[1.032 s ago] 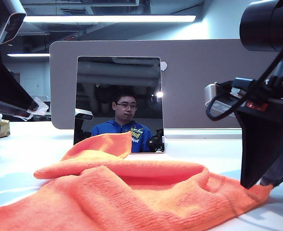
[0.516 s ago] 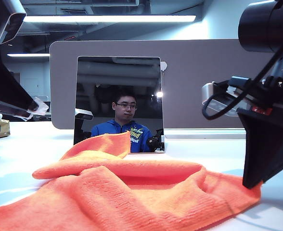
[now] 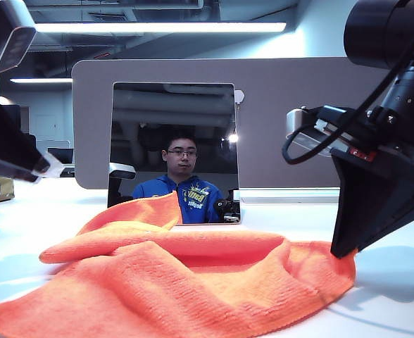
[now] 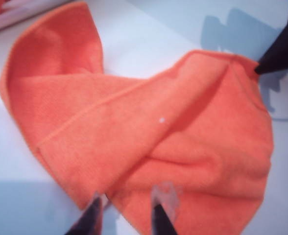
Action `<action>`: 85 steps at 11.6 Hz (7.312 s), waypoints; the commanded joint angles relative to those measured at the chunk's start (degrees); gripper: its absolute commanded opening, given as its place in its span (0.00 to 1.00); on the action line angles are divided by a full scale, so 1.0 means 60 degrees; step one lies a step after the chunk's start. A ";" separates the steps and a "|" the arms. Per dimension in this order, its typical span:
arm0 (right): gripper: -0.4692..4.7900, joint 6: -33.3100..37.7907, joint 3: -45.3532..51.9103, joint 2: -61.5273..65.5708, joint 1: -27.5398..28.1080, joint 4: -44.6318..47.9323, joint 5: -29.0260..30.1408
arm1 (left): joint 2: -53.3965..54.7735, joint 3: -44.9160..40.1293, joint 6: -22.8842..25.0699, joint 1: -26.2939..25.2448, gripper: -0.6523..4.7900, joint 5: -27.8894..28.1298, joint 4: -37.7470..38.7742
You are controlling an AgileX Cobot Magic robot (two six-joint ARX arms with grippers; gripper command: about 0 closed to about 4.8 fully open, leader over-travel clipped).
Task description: Pick up the cloth from the table and use it to cover the mirror.
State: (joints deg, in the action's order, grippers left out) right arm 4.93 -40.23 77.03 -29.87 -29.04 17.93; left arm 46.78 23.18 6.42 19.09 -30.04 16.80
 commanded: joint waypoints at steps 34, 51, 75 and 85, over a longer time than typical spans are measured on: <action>0.09 -0.0106 -0.0044 -0.0029 -0.0015 0.0171 0.0025 | 0.4717 0.0062 -0.1086 0.0007 0.11 -0.0375 -0.5129; 0.09 -0.0729 -0.0849 -0.0583 0.0138 0.7318 -0.2510 | 0.3985 0.0940 -0.1810 -0.0029 0.11 0.2255 -1.0783; 0.09 -0.1188 -0.5552 0.2510 0.0834 0.6870 -0.2892 | 0.5818 0.4830 -0.0149 -0.0637 0.11 0.5792 -0.7563; 0.09 -0.1311 -0.6058 0.3501 0.1089 0.7315 -0.3257 | 0.6688 0.5300 -0.0142 -0.1118 0.11 0.4040 -0.8105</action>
State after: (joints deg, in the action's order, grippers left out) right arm -2.66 -76.27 98.24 -23.46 13.06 -0.75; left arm 87.13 54.26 5.56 12.32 -5.21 -30.68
